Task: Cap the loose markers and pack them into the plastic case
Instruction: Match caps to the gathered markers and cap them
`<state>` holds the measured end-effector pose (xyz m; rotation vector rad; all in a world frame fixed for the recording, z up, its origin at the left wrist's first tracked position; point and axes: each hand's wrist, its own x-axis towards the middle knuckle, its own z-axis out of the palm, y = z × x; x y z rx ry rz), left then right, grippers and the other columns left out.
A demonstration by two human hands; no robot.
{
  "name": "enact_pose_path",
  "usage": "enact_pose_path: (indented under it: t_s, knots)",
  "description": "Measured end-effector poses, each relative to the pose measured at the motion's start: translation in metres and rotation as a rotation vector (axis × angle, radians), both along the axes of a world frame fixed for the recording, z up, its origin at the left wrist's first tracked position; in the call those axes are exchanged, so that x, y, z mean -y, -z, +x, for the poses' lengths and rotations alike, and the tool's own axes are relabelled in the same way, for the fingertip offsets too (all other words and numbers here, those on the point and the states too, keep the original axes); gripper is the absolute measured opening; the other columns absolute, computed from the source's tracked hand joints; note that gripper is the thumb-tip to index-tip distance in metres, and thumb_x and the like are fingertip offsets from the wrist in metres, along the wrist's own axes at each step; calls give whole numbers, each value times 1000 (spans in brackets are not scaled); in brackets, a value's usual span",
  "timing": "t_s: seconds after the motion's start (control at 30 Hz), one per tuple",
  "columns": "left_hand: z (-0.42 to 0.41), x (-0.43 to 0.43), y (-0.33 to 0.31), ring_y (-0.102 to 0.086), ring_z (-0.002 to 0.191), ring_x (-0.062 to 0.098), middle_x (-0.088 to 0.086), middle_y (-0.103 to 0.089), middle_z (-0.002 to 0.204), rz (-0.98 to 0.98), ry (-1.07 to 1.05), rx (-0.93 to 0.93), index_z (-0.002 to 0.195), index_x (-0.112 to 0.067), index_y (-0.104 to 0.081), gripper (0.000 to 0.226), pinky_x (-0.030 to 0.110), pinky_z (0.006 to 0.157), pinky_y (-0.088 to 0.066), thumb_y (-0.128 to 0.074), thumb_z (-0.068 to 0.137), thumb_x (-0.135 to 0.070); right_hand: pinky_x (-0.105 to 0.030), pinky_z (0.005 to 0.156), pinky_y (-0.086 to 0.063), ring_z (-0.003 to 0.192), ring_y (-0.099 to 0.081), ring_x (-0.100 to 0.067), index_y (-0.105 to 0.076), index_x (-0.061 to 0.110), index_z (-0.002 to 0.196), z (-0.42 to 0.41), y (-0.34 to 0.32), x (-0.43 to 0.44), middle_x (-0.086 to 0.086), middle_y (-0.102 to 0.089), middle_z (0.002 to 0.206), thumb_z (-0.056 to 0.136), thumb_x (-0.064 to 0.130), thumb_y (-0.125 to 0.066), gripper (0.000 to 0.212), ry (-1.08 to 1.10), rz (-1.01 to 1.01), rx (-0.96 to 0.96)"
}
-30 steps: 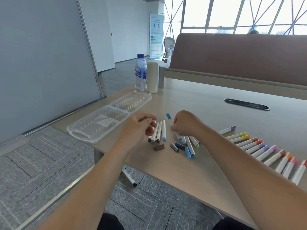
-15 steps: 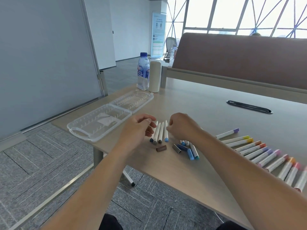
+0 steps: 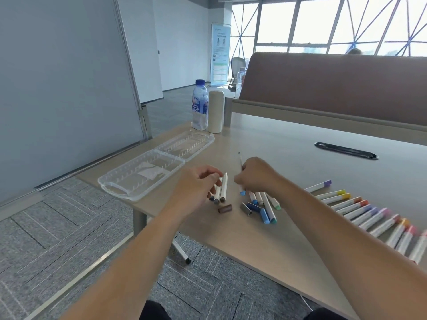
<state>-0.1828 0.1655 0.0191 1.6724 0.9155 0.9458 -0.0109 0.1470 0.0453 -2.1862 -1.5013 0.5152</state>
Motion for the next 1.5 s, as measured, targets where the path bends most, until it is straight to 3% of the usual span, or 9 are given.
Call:
enact_pose_path:
  t_s: [0.2, 0.37, 0.67, 0.8, 1.0, 1.07, 1.23, 1.3, 1.5]
  knots:
    - [38, 25, 4, -49, 61, 0, -6, -60, 81, 199, 157, -347, 99, -15, -70, 12, 12, 55, -38, -70, 88, -17, -26, 48, -46, 50, -59, -16, -60, 8, 87, 42, -14, 60, -10, -65, 72, 87, 10, -58, 3, -5, 133, -203]
    - [61, 44, 1, -55, 78, 6, -7, -60, 89, 392, 197, -672, 102, -22, -70, 31, 27, 72, -48, -78, 77, -38, -25, 48, -45, 51, -61, -16, -62, 8, 89, 73, -15, 99, -11, -67, 75, 90, 13, -61, 5, 40, 187, -216]
    - [75, 58, 11, -53, 93, 10, -6, -60, 102, 516, 190, -810, 100, -27, -70, 26, 24, 72, -38, -74, 81, -43, -23, 49, -43, 55, -61, -17, -62, 4, 96, 90, -15, 128, -15, -71, 89, 91, 17, -61, 14, 30, 191, -218]
    - [75, 56, 10, -55, 82, 4, -11, -62, 95, 453, 161, -702, 94, -27, -68, 18, 21, 66, -37, -76, 81, -38, -17, 45, -40, 51, -60, -10, -57, 12, 86, 89, -14, 129, -5, -66, 76, 93, 18, -61, 10, -1, 185, -203]
    - [68, 51, -9, -55, 56, 7, 3, -71, 81, -35, 109, -56, 113, -18, -67, 26, 17, 51, -42, -60, 93, -3, -15, 47, -45, 49, -60, -8, -57, 14, 85, 79, -8, 124, -8, -69, 83, 94, 20, -61, 12, -65, 190, -176]
    - [67, 49, -15, -53, 60, 12, 5, -70, 78, -72, 128, 42, 117, -17, -65, 31, 24, 59, -44, -54, 96, 2, -21, 56, -47, 53, -60, -10, -60, 4, 92, 75, -6, 122, -13, -71, 85, 94, 22, -61, 18, -88, 192, -155]
    - [65, 46, -21, -52, 56, 16, 13, -68, 76, -63, 84, 48, 104, 1, -62, 12, 30, 59, -42, -55, 95, 3, -25, 58, -43, 54, -54, -11, -61, 22, 79, 67, -2, 122, 4, -62, 68, 96, 25, -62, 16, -190, 176, -80]
    - [65, 45, -22, -52, 55, 14, 11, -67, 73, -49, 71, 44, 100, 2, -64, 10, 29, 58, -42, -55, 94, 3, -27, 63, -45, 60, -56, -12, -64, 26, 97, 65, -1, 122, 5, -65, 82, 94, 26, -65, 3, -213, 160, -79]
    - [63, 44, -21, -50, 57, 14, 6, -66, 69, -32, 62, 56, 91, -6, -68, 16, 28, 57, -42, -54, 94, 3, -27, 73, -50, 66, -58, -7, -63, 23, 128, 64, 3, 122, -1, -70, 104, 93, 28, -67, 36, -194, 155, -82]
